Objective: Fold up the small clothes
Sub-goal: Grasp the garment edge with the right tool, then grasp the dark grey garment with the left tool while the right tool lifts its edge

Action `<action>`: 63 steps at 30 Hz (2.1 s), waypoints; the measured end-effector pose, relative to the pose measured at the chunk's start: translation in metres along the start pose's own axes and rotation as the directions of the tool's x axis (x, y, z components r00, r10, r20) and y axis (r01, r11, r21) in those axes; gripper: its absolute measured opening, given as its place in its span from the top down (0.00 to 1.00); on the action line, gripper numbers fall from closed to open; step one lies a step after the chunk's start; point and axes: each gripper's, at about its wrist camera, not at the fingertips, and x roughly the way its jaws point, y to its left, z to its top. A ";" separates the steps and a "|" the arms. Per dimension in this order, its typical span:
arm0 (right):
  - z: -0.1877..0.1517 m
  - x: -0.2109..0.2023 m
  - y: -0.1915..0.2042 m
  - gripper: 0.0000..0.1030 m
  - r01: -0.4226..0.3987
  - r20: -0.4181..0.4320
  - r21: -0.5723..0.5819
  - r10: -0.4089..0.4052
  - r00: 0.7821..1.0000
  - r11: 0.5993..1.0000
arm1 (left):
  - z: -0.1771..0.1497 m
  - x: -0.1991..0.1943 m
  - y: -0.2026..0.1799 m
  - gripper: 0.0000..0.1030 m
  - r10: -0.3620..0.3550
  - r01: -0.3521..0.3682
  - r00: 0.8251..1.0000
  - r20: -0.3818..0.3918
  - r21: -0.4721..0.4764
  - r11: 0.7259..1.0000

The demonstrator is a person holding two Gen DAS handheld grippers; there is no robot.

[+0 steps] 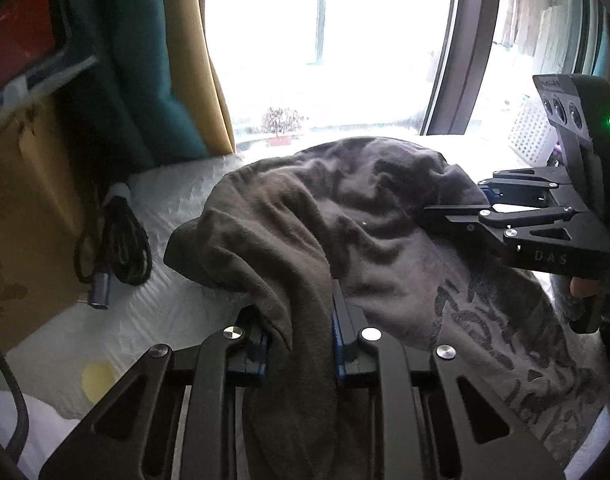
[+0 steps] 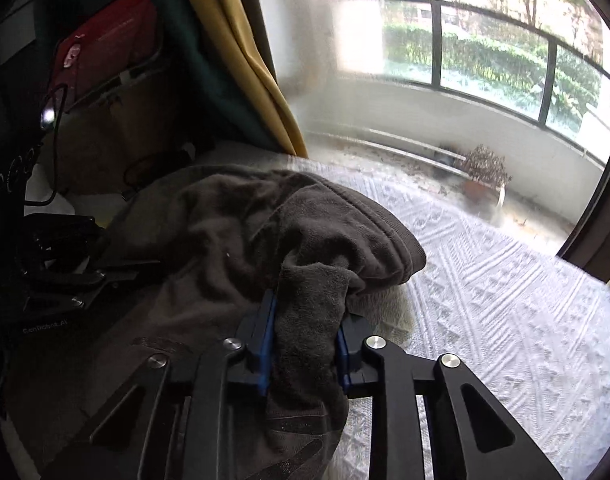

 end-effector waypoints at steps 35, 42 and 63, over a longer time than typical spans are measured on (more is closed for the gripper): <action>-0.015 -0.160 0.072 0.78 0.068 0.283 -0.023 -0.059 0.957 0.997 | -0.029 -0.157 -0.028 0.79 -0.003 -0.015 0.942 0.334 0.052 0.999; -0.027 -0.184 0.082 0.78 0.069 0.317 -0.010 -0.062 0.946 0.998 | -0.030 -0.178 -0.043 0.79 -0.004 -0.019 0.923 0.384 0.054 0.998; -0.035 -0.156 0.086 0.89 0.111 0.292 -0.071 -0.086 0.953 0.991 | -0.028 -0.139 -0.004 0.91 0.040 -0.032 0.947 0.319 -0.030 0.999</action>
